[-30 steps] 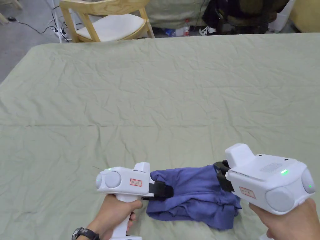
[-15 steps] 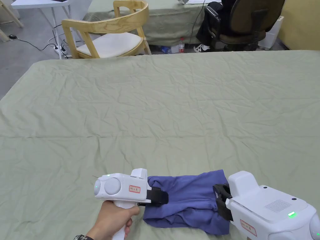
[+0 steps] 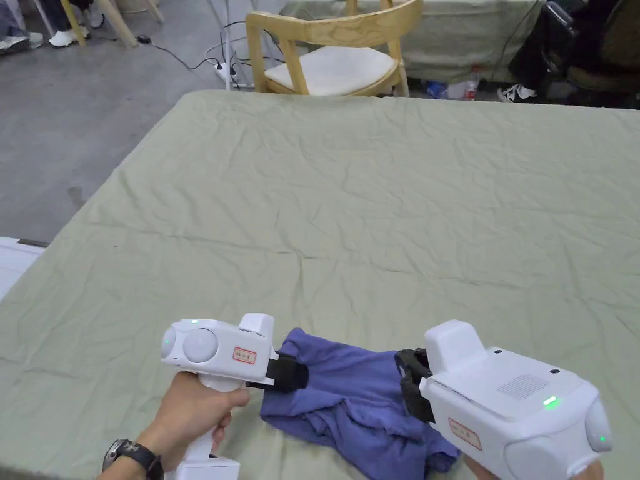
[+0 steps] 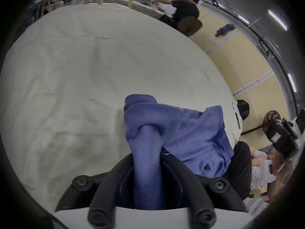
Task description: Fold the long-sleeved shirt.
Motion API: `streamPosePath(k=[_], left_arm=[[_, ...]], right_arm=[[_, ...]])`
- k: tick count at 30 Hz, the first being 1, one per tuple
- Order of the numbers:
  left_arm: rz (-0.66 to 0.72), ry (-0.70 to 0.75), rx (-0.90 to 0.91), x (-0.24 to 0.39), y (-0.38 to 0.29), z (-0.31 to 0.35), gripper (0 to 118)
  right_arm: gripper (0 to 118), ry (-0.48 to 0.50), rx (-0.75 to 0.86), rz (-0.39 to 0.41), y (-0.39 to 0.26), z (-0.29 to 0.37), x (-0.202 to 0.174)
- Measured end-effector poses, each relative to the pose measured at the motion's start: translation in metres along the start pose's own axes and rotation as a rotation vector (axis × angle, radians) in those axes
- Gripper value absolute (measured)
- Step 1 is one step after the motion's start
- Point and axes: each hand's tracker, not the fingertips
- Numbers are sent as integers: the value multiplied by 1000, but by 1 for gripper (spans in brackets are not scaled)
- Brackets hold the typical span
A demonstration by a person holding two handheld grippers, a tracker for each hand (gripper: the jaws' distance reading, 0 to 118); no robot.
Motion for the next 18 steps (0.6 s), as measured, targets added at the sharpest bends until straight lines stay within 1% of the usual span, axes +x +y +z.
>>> streamPosePath(k=[1,4,5,6,9,10,13,16,18], left_arm=[[18,22,-7,-16,0,10,12],[16,109,1,-59,1,41,13],[29,111,-1,-73,1,50,12],[47,124,6,-88,1,60,12],[71,237,19,-128,4,89,12],[87,247,15,-143,4,99,12],[104,276,13,-170,4,125,12],[95,370,22,-189,7,146,12],[138,361,25,-208,7,157,12]], right_arm=[[1,25,2,10,8,-10,-9],[1,85,5,44,30,-38,-38],[1,105,7,55,36,-47,-47],[1,124,5,62,43,-55,-56],[1,175,11,74,59,-79,-81],[1,193,4,75,64,-88,-88],[1,227,2,97,76,-109,-111],[1,256,-5,113,87,-126,-129],[1,277,-11,112,92,-134,-137]])
